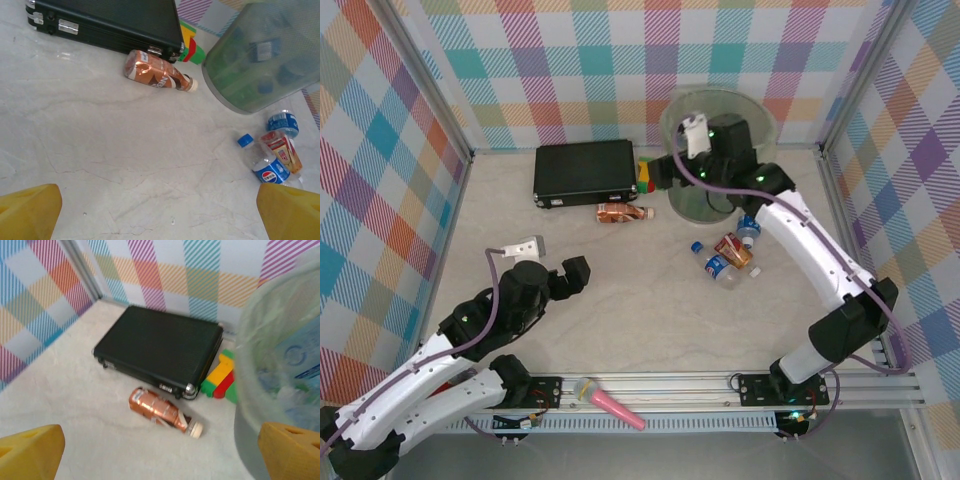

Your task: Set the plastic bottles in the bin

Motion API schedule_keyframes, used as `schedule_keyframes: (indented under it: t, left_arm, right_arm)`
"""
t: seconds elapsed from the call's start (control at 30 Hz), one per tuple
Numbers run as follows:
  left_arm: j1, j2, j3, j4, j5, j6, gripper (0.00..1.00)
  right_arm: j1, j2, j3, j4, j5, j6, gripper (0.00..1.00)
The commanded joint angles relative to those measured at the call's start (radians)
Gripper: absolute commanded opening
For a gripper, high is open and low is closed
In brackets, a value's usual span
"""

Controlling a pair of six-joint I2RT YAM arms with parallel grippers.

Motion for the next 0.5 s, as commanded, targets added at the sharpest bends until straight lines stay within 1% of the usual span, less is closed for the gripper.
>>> schedule_keyframes:
  t: [0.0, 0.13, 0.27, 0.43, 0.47]
  left_arm:
    - [0.002, -0.023, -0.008, -0.010, -0.059, -0.045, 1.00]
    - [0.003, -0.065, -0.005, -0.054, -0.073, -0.068, 1.00]
    - [0.002, -0.122, 0.007, -0.105, -0.076, -0.076, 1.00]
    - [0.003, -0.170, 0.026, -0.160, -0.063, -0.071, 1.00]
    - [0.003, -0.175, 0.029, -0.169, -0.057, -0.071, 1.00]
  right_arm:
    - [0.068, 0.022, -0.034, 0.036, 0.092, -0.121, 0.99]
    - [0.129, 0.116, -0.033, 0.039, 0.104, -0.255, 0.99]
    - [0.179, 0.244, 0.006, 0.028, 0.112, -0.388, 0.99]
    - [0.222, 0.421, 0.086, 0.023, 0.188, -0.527, 0.99]
    - [0.226, 0.455, 0.107, 0.024, 0.197, -0.545, 0.98]
